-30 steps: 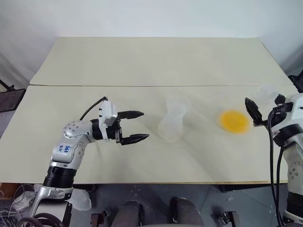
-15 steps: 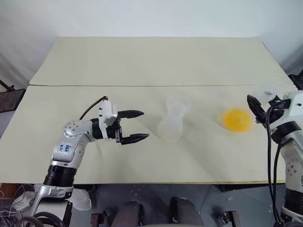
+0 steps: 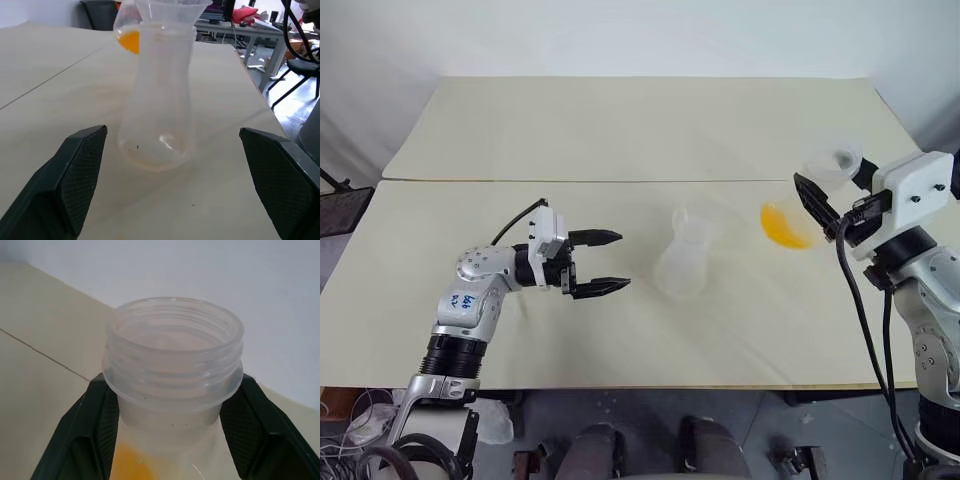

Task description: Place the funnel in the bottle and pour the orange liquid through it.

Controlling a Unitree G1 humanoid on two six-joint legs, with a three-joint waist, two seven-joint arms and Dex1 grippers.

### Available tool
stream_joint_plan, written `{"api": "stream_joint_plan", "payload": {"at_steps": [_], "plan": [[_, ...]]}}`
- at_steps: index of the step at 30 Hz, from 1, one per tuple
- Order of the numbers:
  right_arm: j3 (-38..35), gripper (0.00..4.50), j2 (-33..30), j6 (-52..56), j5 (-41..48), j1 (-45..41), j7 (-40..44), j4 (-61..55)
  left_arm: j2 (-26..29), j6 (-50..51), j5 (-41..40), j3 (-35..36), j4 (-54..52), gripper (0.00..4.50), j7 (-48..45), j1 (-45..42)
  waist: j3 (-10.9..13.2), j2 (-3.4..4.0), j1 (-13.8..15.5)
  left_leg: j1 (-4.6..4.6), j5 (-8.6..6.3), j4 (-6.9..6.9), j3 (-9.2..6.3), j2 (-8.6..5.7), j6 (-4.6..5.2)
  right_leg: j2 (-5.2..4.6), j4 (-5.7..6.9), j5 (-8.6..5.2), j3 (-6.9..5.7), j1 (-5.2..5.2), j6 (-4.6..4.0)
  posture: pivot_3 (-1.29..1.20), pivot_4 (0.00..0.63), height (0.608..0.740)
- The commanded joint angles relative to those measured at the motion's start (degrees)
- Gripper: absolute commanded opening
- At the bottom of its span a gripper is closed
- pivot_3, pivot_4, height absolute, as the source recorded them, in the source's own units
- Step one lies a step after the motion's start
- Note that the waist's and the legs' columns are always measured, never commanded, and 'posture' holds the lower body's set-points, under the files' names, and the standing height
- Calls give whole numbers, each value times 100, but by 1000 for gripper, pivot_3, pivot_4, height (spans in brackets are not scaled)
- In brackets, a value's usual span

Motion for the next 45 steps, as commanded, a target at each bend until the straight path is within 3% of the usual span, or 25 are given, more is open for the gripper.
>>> {"api": "stream_joint_plan", "payload": {"at_steps": [1, 7, 25, 45], "plan": [[253, 2418, -306, -403, -655, -135, 83, -276, -62, -197, 56, -17, 130, 4500, -156, -244, 0, -1, -1, -1, 0, 0, -1, 0, 0, 1, -4, 0, -1, 1, 0, 0, 150, 740], [702, 2418, -644, -755, -1558, -233, 199, -274, -125, -248, 90, -20, 343, 4500, -357, -390, 1, -2, -21, -2, 0, -8, 5, 3, 0, 2, -6, 1, -4, -4, 1, 0, 150, 740], [1769, 2418, -707, -1413, -3569, -988, 482, -117, -155, -371, 140, 40, 672, 4500, -536, -544, 2, -4, -16, -11, 0, -8, 1, 4, 0, 2, -23, 1, -10, -4, 2, 0, 150, 740], [1820, 2418, -749, -2740, -5011, -1191, 477, 338, -153, -501, 142, 83, 950, 4500, -647, -699, 2, -4, -26, -13, 0, -8, 0, 4, 0, 3, -24, 2, -14, -4, 4, 0, 150, 740]]}}
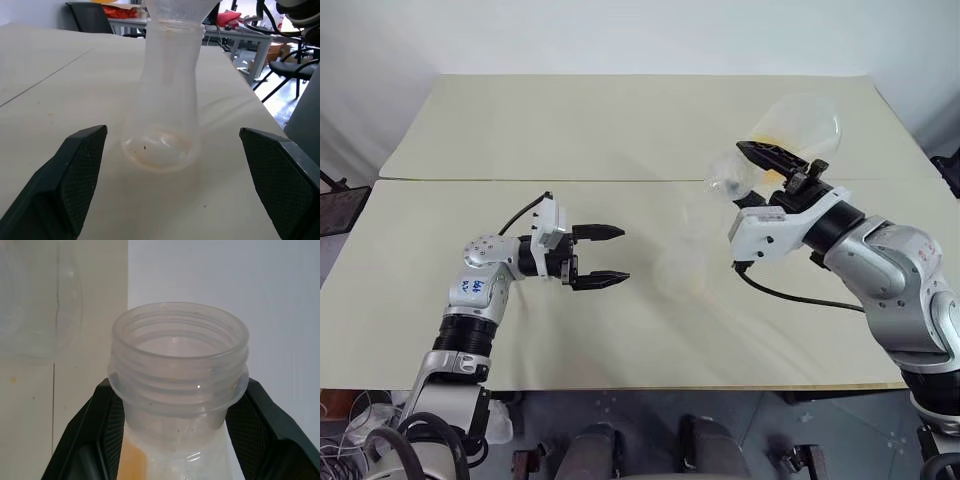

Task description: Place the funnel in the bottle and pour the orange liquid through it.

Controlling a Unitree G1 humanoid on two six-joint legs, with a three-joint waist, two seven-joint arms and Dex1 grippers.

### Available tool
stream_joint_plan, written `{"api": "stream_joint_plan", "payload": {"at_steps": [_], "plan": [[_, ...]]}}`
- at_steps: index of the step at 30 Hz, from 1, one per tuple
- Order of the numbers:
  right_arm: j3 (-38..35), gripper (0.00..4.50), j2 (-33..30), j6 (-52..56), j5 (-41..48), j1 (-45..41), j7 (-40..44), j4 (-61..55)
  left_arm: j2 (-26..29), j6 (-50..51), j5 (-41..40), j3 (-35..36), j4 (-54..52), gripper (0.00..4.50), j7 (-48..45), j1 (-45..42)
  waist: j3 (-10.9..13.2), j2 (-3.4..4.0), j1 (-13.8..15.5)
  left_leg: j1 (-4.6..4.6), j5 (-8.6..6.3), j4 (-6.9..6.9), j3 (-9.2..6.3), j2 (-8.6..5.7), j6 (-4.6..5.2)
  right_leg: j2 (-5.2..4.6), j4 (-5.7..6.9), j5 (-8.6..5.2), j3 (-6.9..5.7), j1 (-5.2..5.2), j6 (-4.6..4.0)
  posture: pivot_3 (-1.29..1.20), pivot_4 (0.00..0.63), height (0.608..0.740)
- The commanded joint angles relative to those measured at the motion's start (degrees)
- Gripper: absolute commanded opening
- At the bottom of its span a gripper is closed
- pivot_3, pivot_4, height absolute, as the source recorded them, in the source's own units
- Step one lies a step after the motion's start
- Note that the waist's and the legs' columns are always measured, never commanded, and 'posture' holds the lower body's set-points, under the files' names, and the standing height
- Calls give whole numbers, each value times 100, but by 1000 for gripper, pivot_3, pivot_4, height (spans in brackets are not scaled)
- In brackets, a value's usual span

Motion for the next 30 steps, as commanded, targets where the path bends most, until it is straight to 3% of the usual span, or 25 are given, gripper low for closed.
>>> {"api": "stream_joint_plan", "payload": {"at_steps": [1, 30], "plan": [[-171, 2418, -66, -302, -195, -140, -163, 11, 1, -89, 25, 65, -30, 4500, -36, -147, 0, 0, 0, 0, 0, 0, 1, 0, 0, 0, -1, 0, 0, 0, 0, 0, 150, 740], [-152, 2418, 9, -1625, -835, -487, -468, 691, -15, -49, 23, 55, -105, 4500, 46, -134, 0, 0, -113, -1, 0, -2, -5, 1, 0, 0, 1, 0, -2, 0, 0, 0, 150, 740]]}}
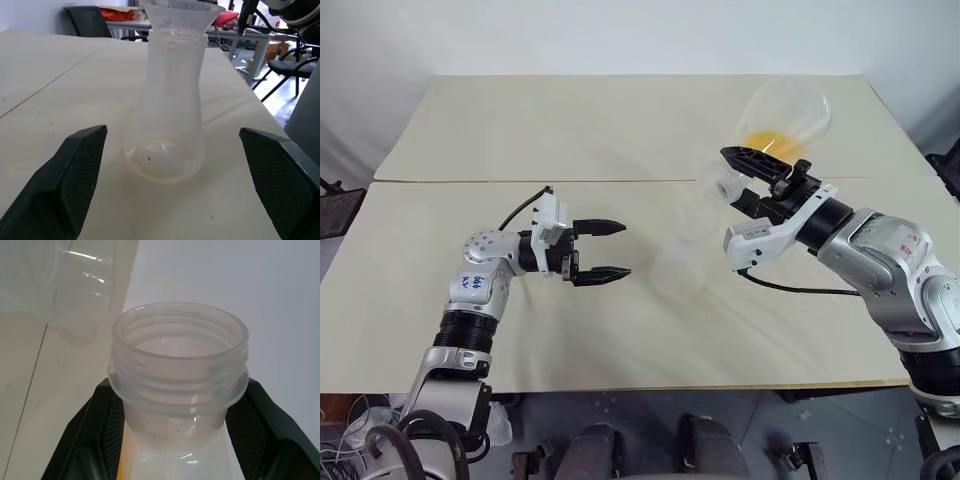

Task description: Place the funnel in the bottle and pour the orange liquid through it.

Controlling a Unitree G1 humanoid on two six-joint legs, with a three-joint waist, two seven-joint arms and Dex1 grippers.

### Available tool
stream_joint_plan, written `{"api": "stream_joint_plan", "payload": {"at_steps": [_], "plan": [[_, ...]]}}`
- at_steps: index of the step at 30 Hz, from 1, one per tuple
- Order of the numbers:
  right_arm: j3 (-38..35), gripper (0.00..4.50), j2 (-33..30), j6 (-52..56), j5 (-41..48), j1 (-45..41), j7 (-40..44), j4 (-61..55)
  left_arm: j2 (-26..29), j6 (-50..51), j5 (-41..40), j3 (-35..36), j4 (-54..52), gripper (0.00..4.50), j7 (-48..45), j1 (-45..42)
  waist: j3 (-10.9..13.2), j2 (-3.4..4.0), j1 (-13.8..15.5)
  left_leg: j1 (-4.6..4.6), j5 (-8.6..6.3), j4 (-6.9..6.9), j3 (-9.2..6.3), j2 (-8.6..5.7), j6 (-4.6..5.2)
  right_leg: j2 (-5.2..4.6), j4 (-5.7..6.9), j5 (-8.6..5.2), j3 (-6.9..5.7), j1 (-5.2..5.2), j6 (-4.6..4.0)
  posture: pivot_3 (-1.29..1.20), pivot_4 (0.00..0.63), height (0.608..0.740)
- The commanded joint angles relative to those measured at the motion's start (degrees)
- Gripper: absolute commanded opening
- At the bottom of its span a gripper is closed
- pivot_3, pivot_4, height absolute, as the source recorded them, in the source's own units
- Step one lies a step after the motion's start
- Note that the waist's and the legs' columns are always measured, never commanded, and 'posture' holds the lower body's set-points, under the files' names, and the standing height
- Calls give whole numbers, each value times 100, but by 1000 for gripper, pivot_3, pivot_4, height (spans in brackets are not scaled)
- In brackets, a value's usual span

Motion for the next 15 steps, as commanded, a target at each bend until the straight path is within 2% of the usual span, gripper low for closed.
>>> {"api": "stream_joint_plan", "payload": {"at_steps": [1, 15], "plan": [[-145, 2418, 3, -148, -70, -156, -198, -94, -13, -41, 19, 53, -104, 4500, 2, -65, 0, 0, -18, 0, 0, -1, 0, 0, 0, 0, 0, 0, 0, 0, 0, 0, 150, 740], [-104, 2418, 26, -485, -306, -324, -322, 77, -32, -38, 24, 45, -108, 4500, 16, -85, 0, 0, -21, 0, 0, -2, -1, 1, 0, 0, 0, 0, -1, 0, 0, 0, 150, 740]]}}
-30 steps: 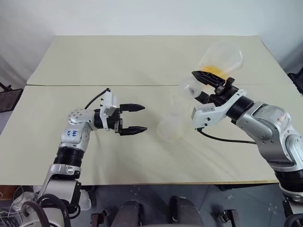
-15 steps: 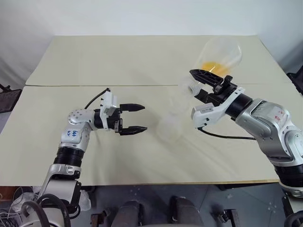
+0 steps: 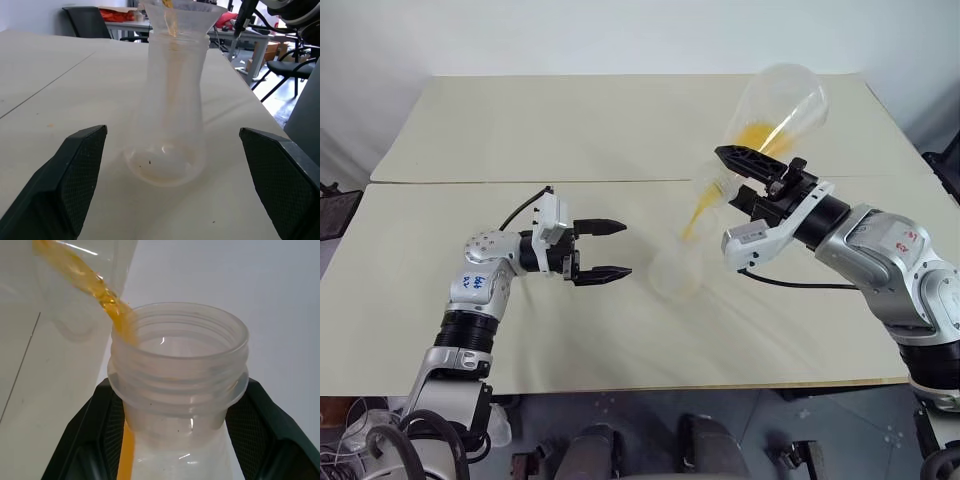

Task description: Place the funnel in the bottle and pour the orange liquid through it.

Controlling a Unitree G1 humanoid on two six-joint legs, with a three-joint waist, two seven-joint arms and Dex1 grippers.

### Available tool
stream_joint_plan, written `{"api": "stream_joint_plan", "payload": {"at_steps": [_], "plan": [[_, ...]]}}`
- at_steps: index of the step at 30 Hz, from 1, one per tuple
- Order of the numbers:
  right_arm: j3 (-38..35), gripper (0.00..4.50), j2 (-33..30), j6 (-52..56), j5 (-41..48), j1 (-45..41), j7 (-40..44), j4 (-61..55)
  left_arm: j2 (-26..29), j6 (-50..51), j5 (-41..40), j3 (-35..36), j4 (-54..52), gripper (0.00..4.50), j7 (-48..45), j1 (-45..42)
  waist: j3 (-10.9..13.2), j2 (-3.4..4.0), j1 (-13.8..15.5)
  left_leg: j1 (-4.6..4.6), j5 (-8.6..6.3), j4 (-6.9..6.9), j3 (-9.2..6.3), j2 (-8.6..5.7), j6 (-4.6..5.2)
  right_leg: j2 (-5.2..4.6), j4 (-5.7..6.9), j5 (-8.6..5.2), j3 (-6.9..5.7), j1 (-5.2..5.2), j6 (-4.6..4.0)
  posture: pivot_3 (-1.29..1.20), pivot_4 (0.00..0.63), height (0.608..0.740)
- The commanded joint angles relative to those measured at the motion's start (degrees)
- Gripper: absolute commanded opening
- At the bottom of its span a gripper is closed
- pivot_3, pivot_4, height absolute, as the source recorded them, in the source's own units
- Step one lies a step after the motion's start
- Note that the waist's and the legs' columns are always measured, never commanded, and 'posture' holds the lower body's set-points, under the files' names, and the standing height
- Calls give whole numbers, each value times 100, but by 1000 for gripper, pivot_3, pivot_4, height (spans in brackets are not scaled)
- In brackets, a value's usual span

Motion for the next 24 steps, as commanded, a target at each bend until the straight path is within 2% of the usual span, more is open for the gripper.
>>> {"api": "stream_joint_plan", "payload": {"at_steps": [1, 24], "plan": [[-109, 2418, 2, -110, -24, -161, -153, -120, -6, -35, 23, 46, -110, 4500, -6, -83, 0, 0, 1, 0, 0, 0, 0, 0, 0, 0, 0, 0, 0, 0, 0, 0, 150, 740], [-181, 2418, -43, -427, -168, -114, -204, -98, -20, -46, 22, 36, -81, 4500, -41, -107, 0, 0, 0, 0, 0, 0, 0, 0, 0, 0, 0, 0, 0, 0, 0, 0, 150, 740]]}}
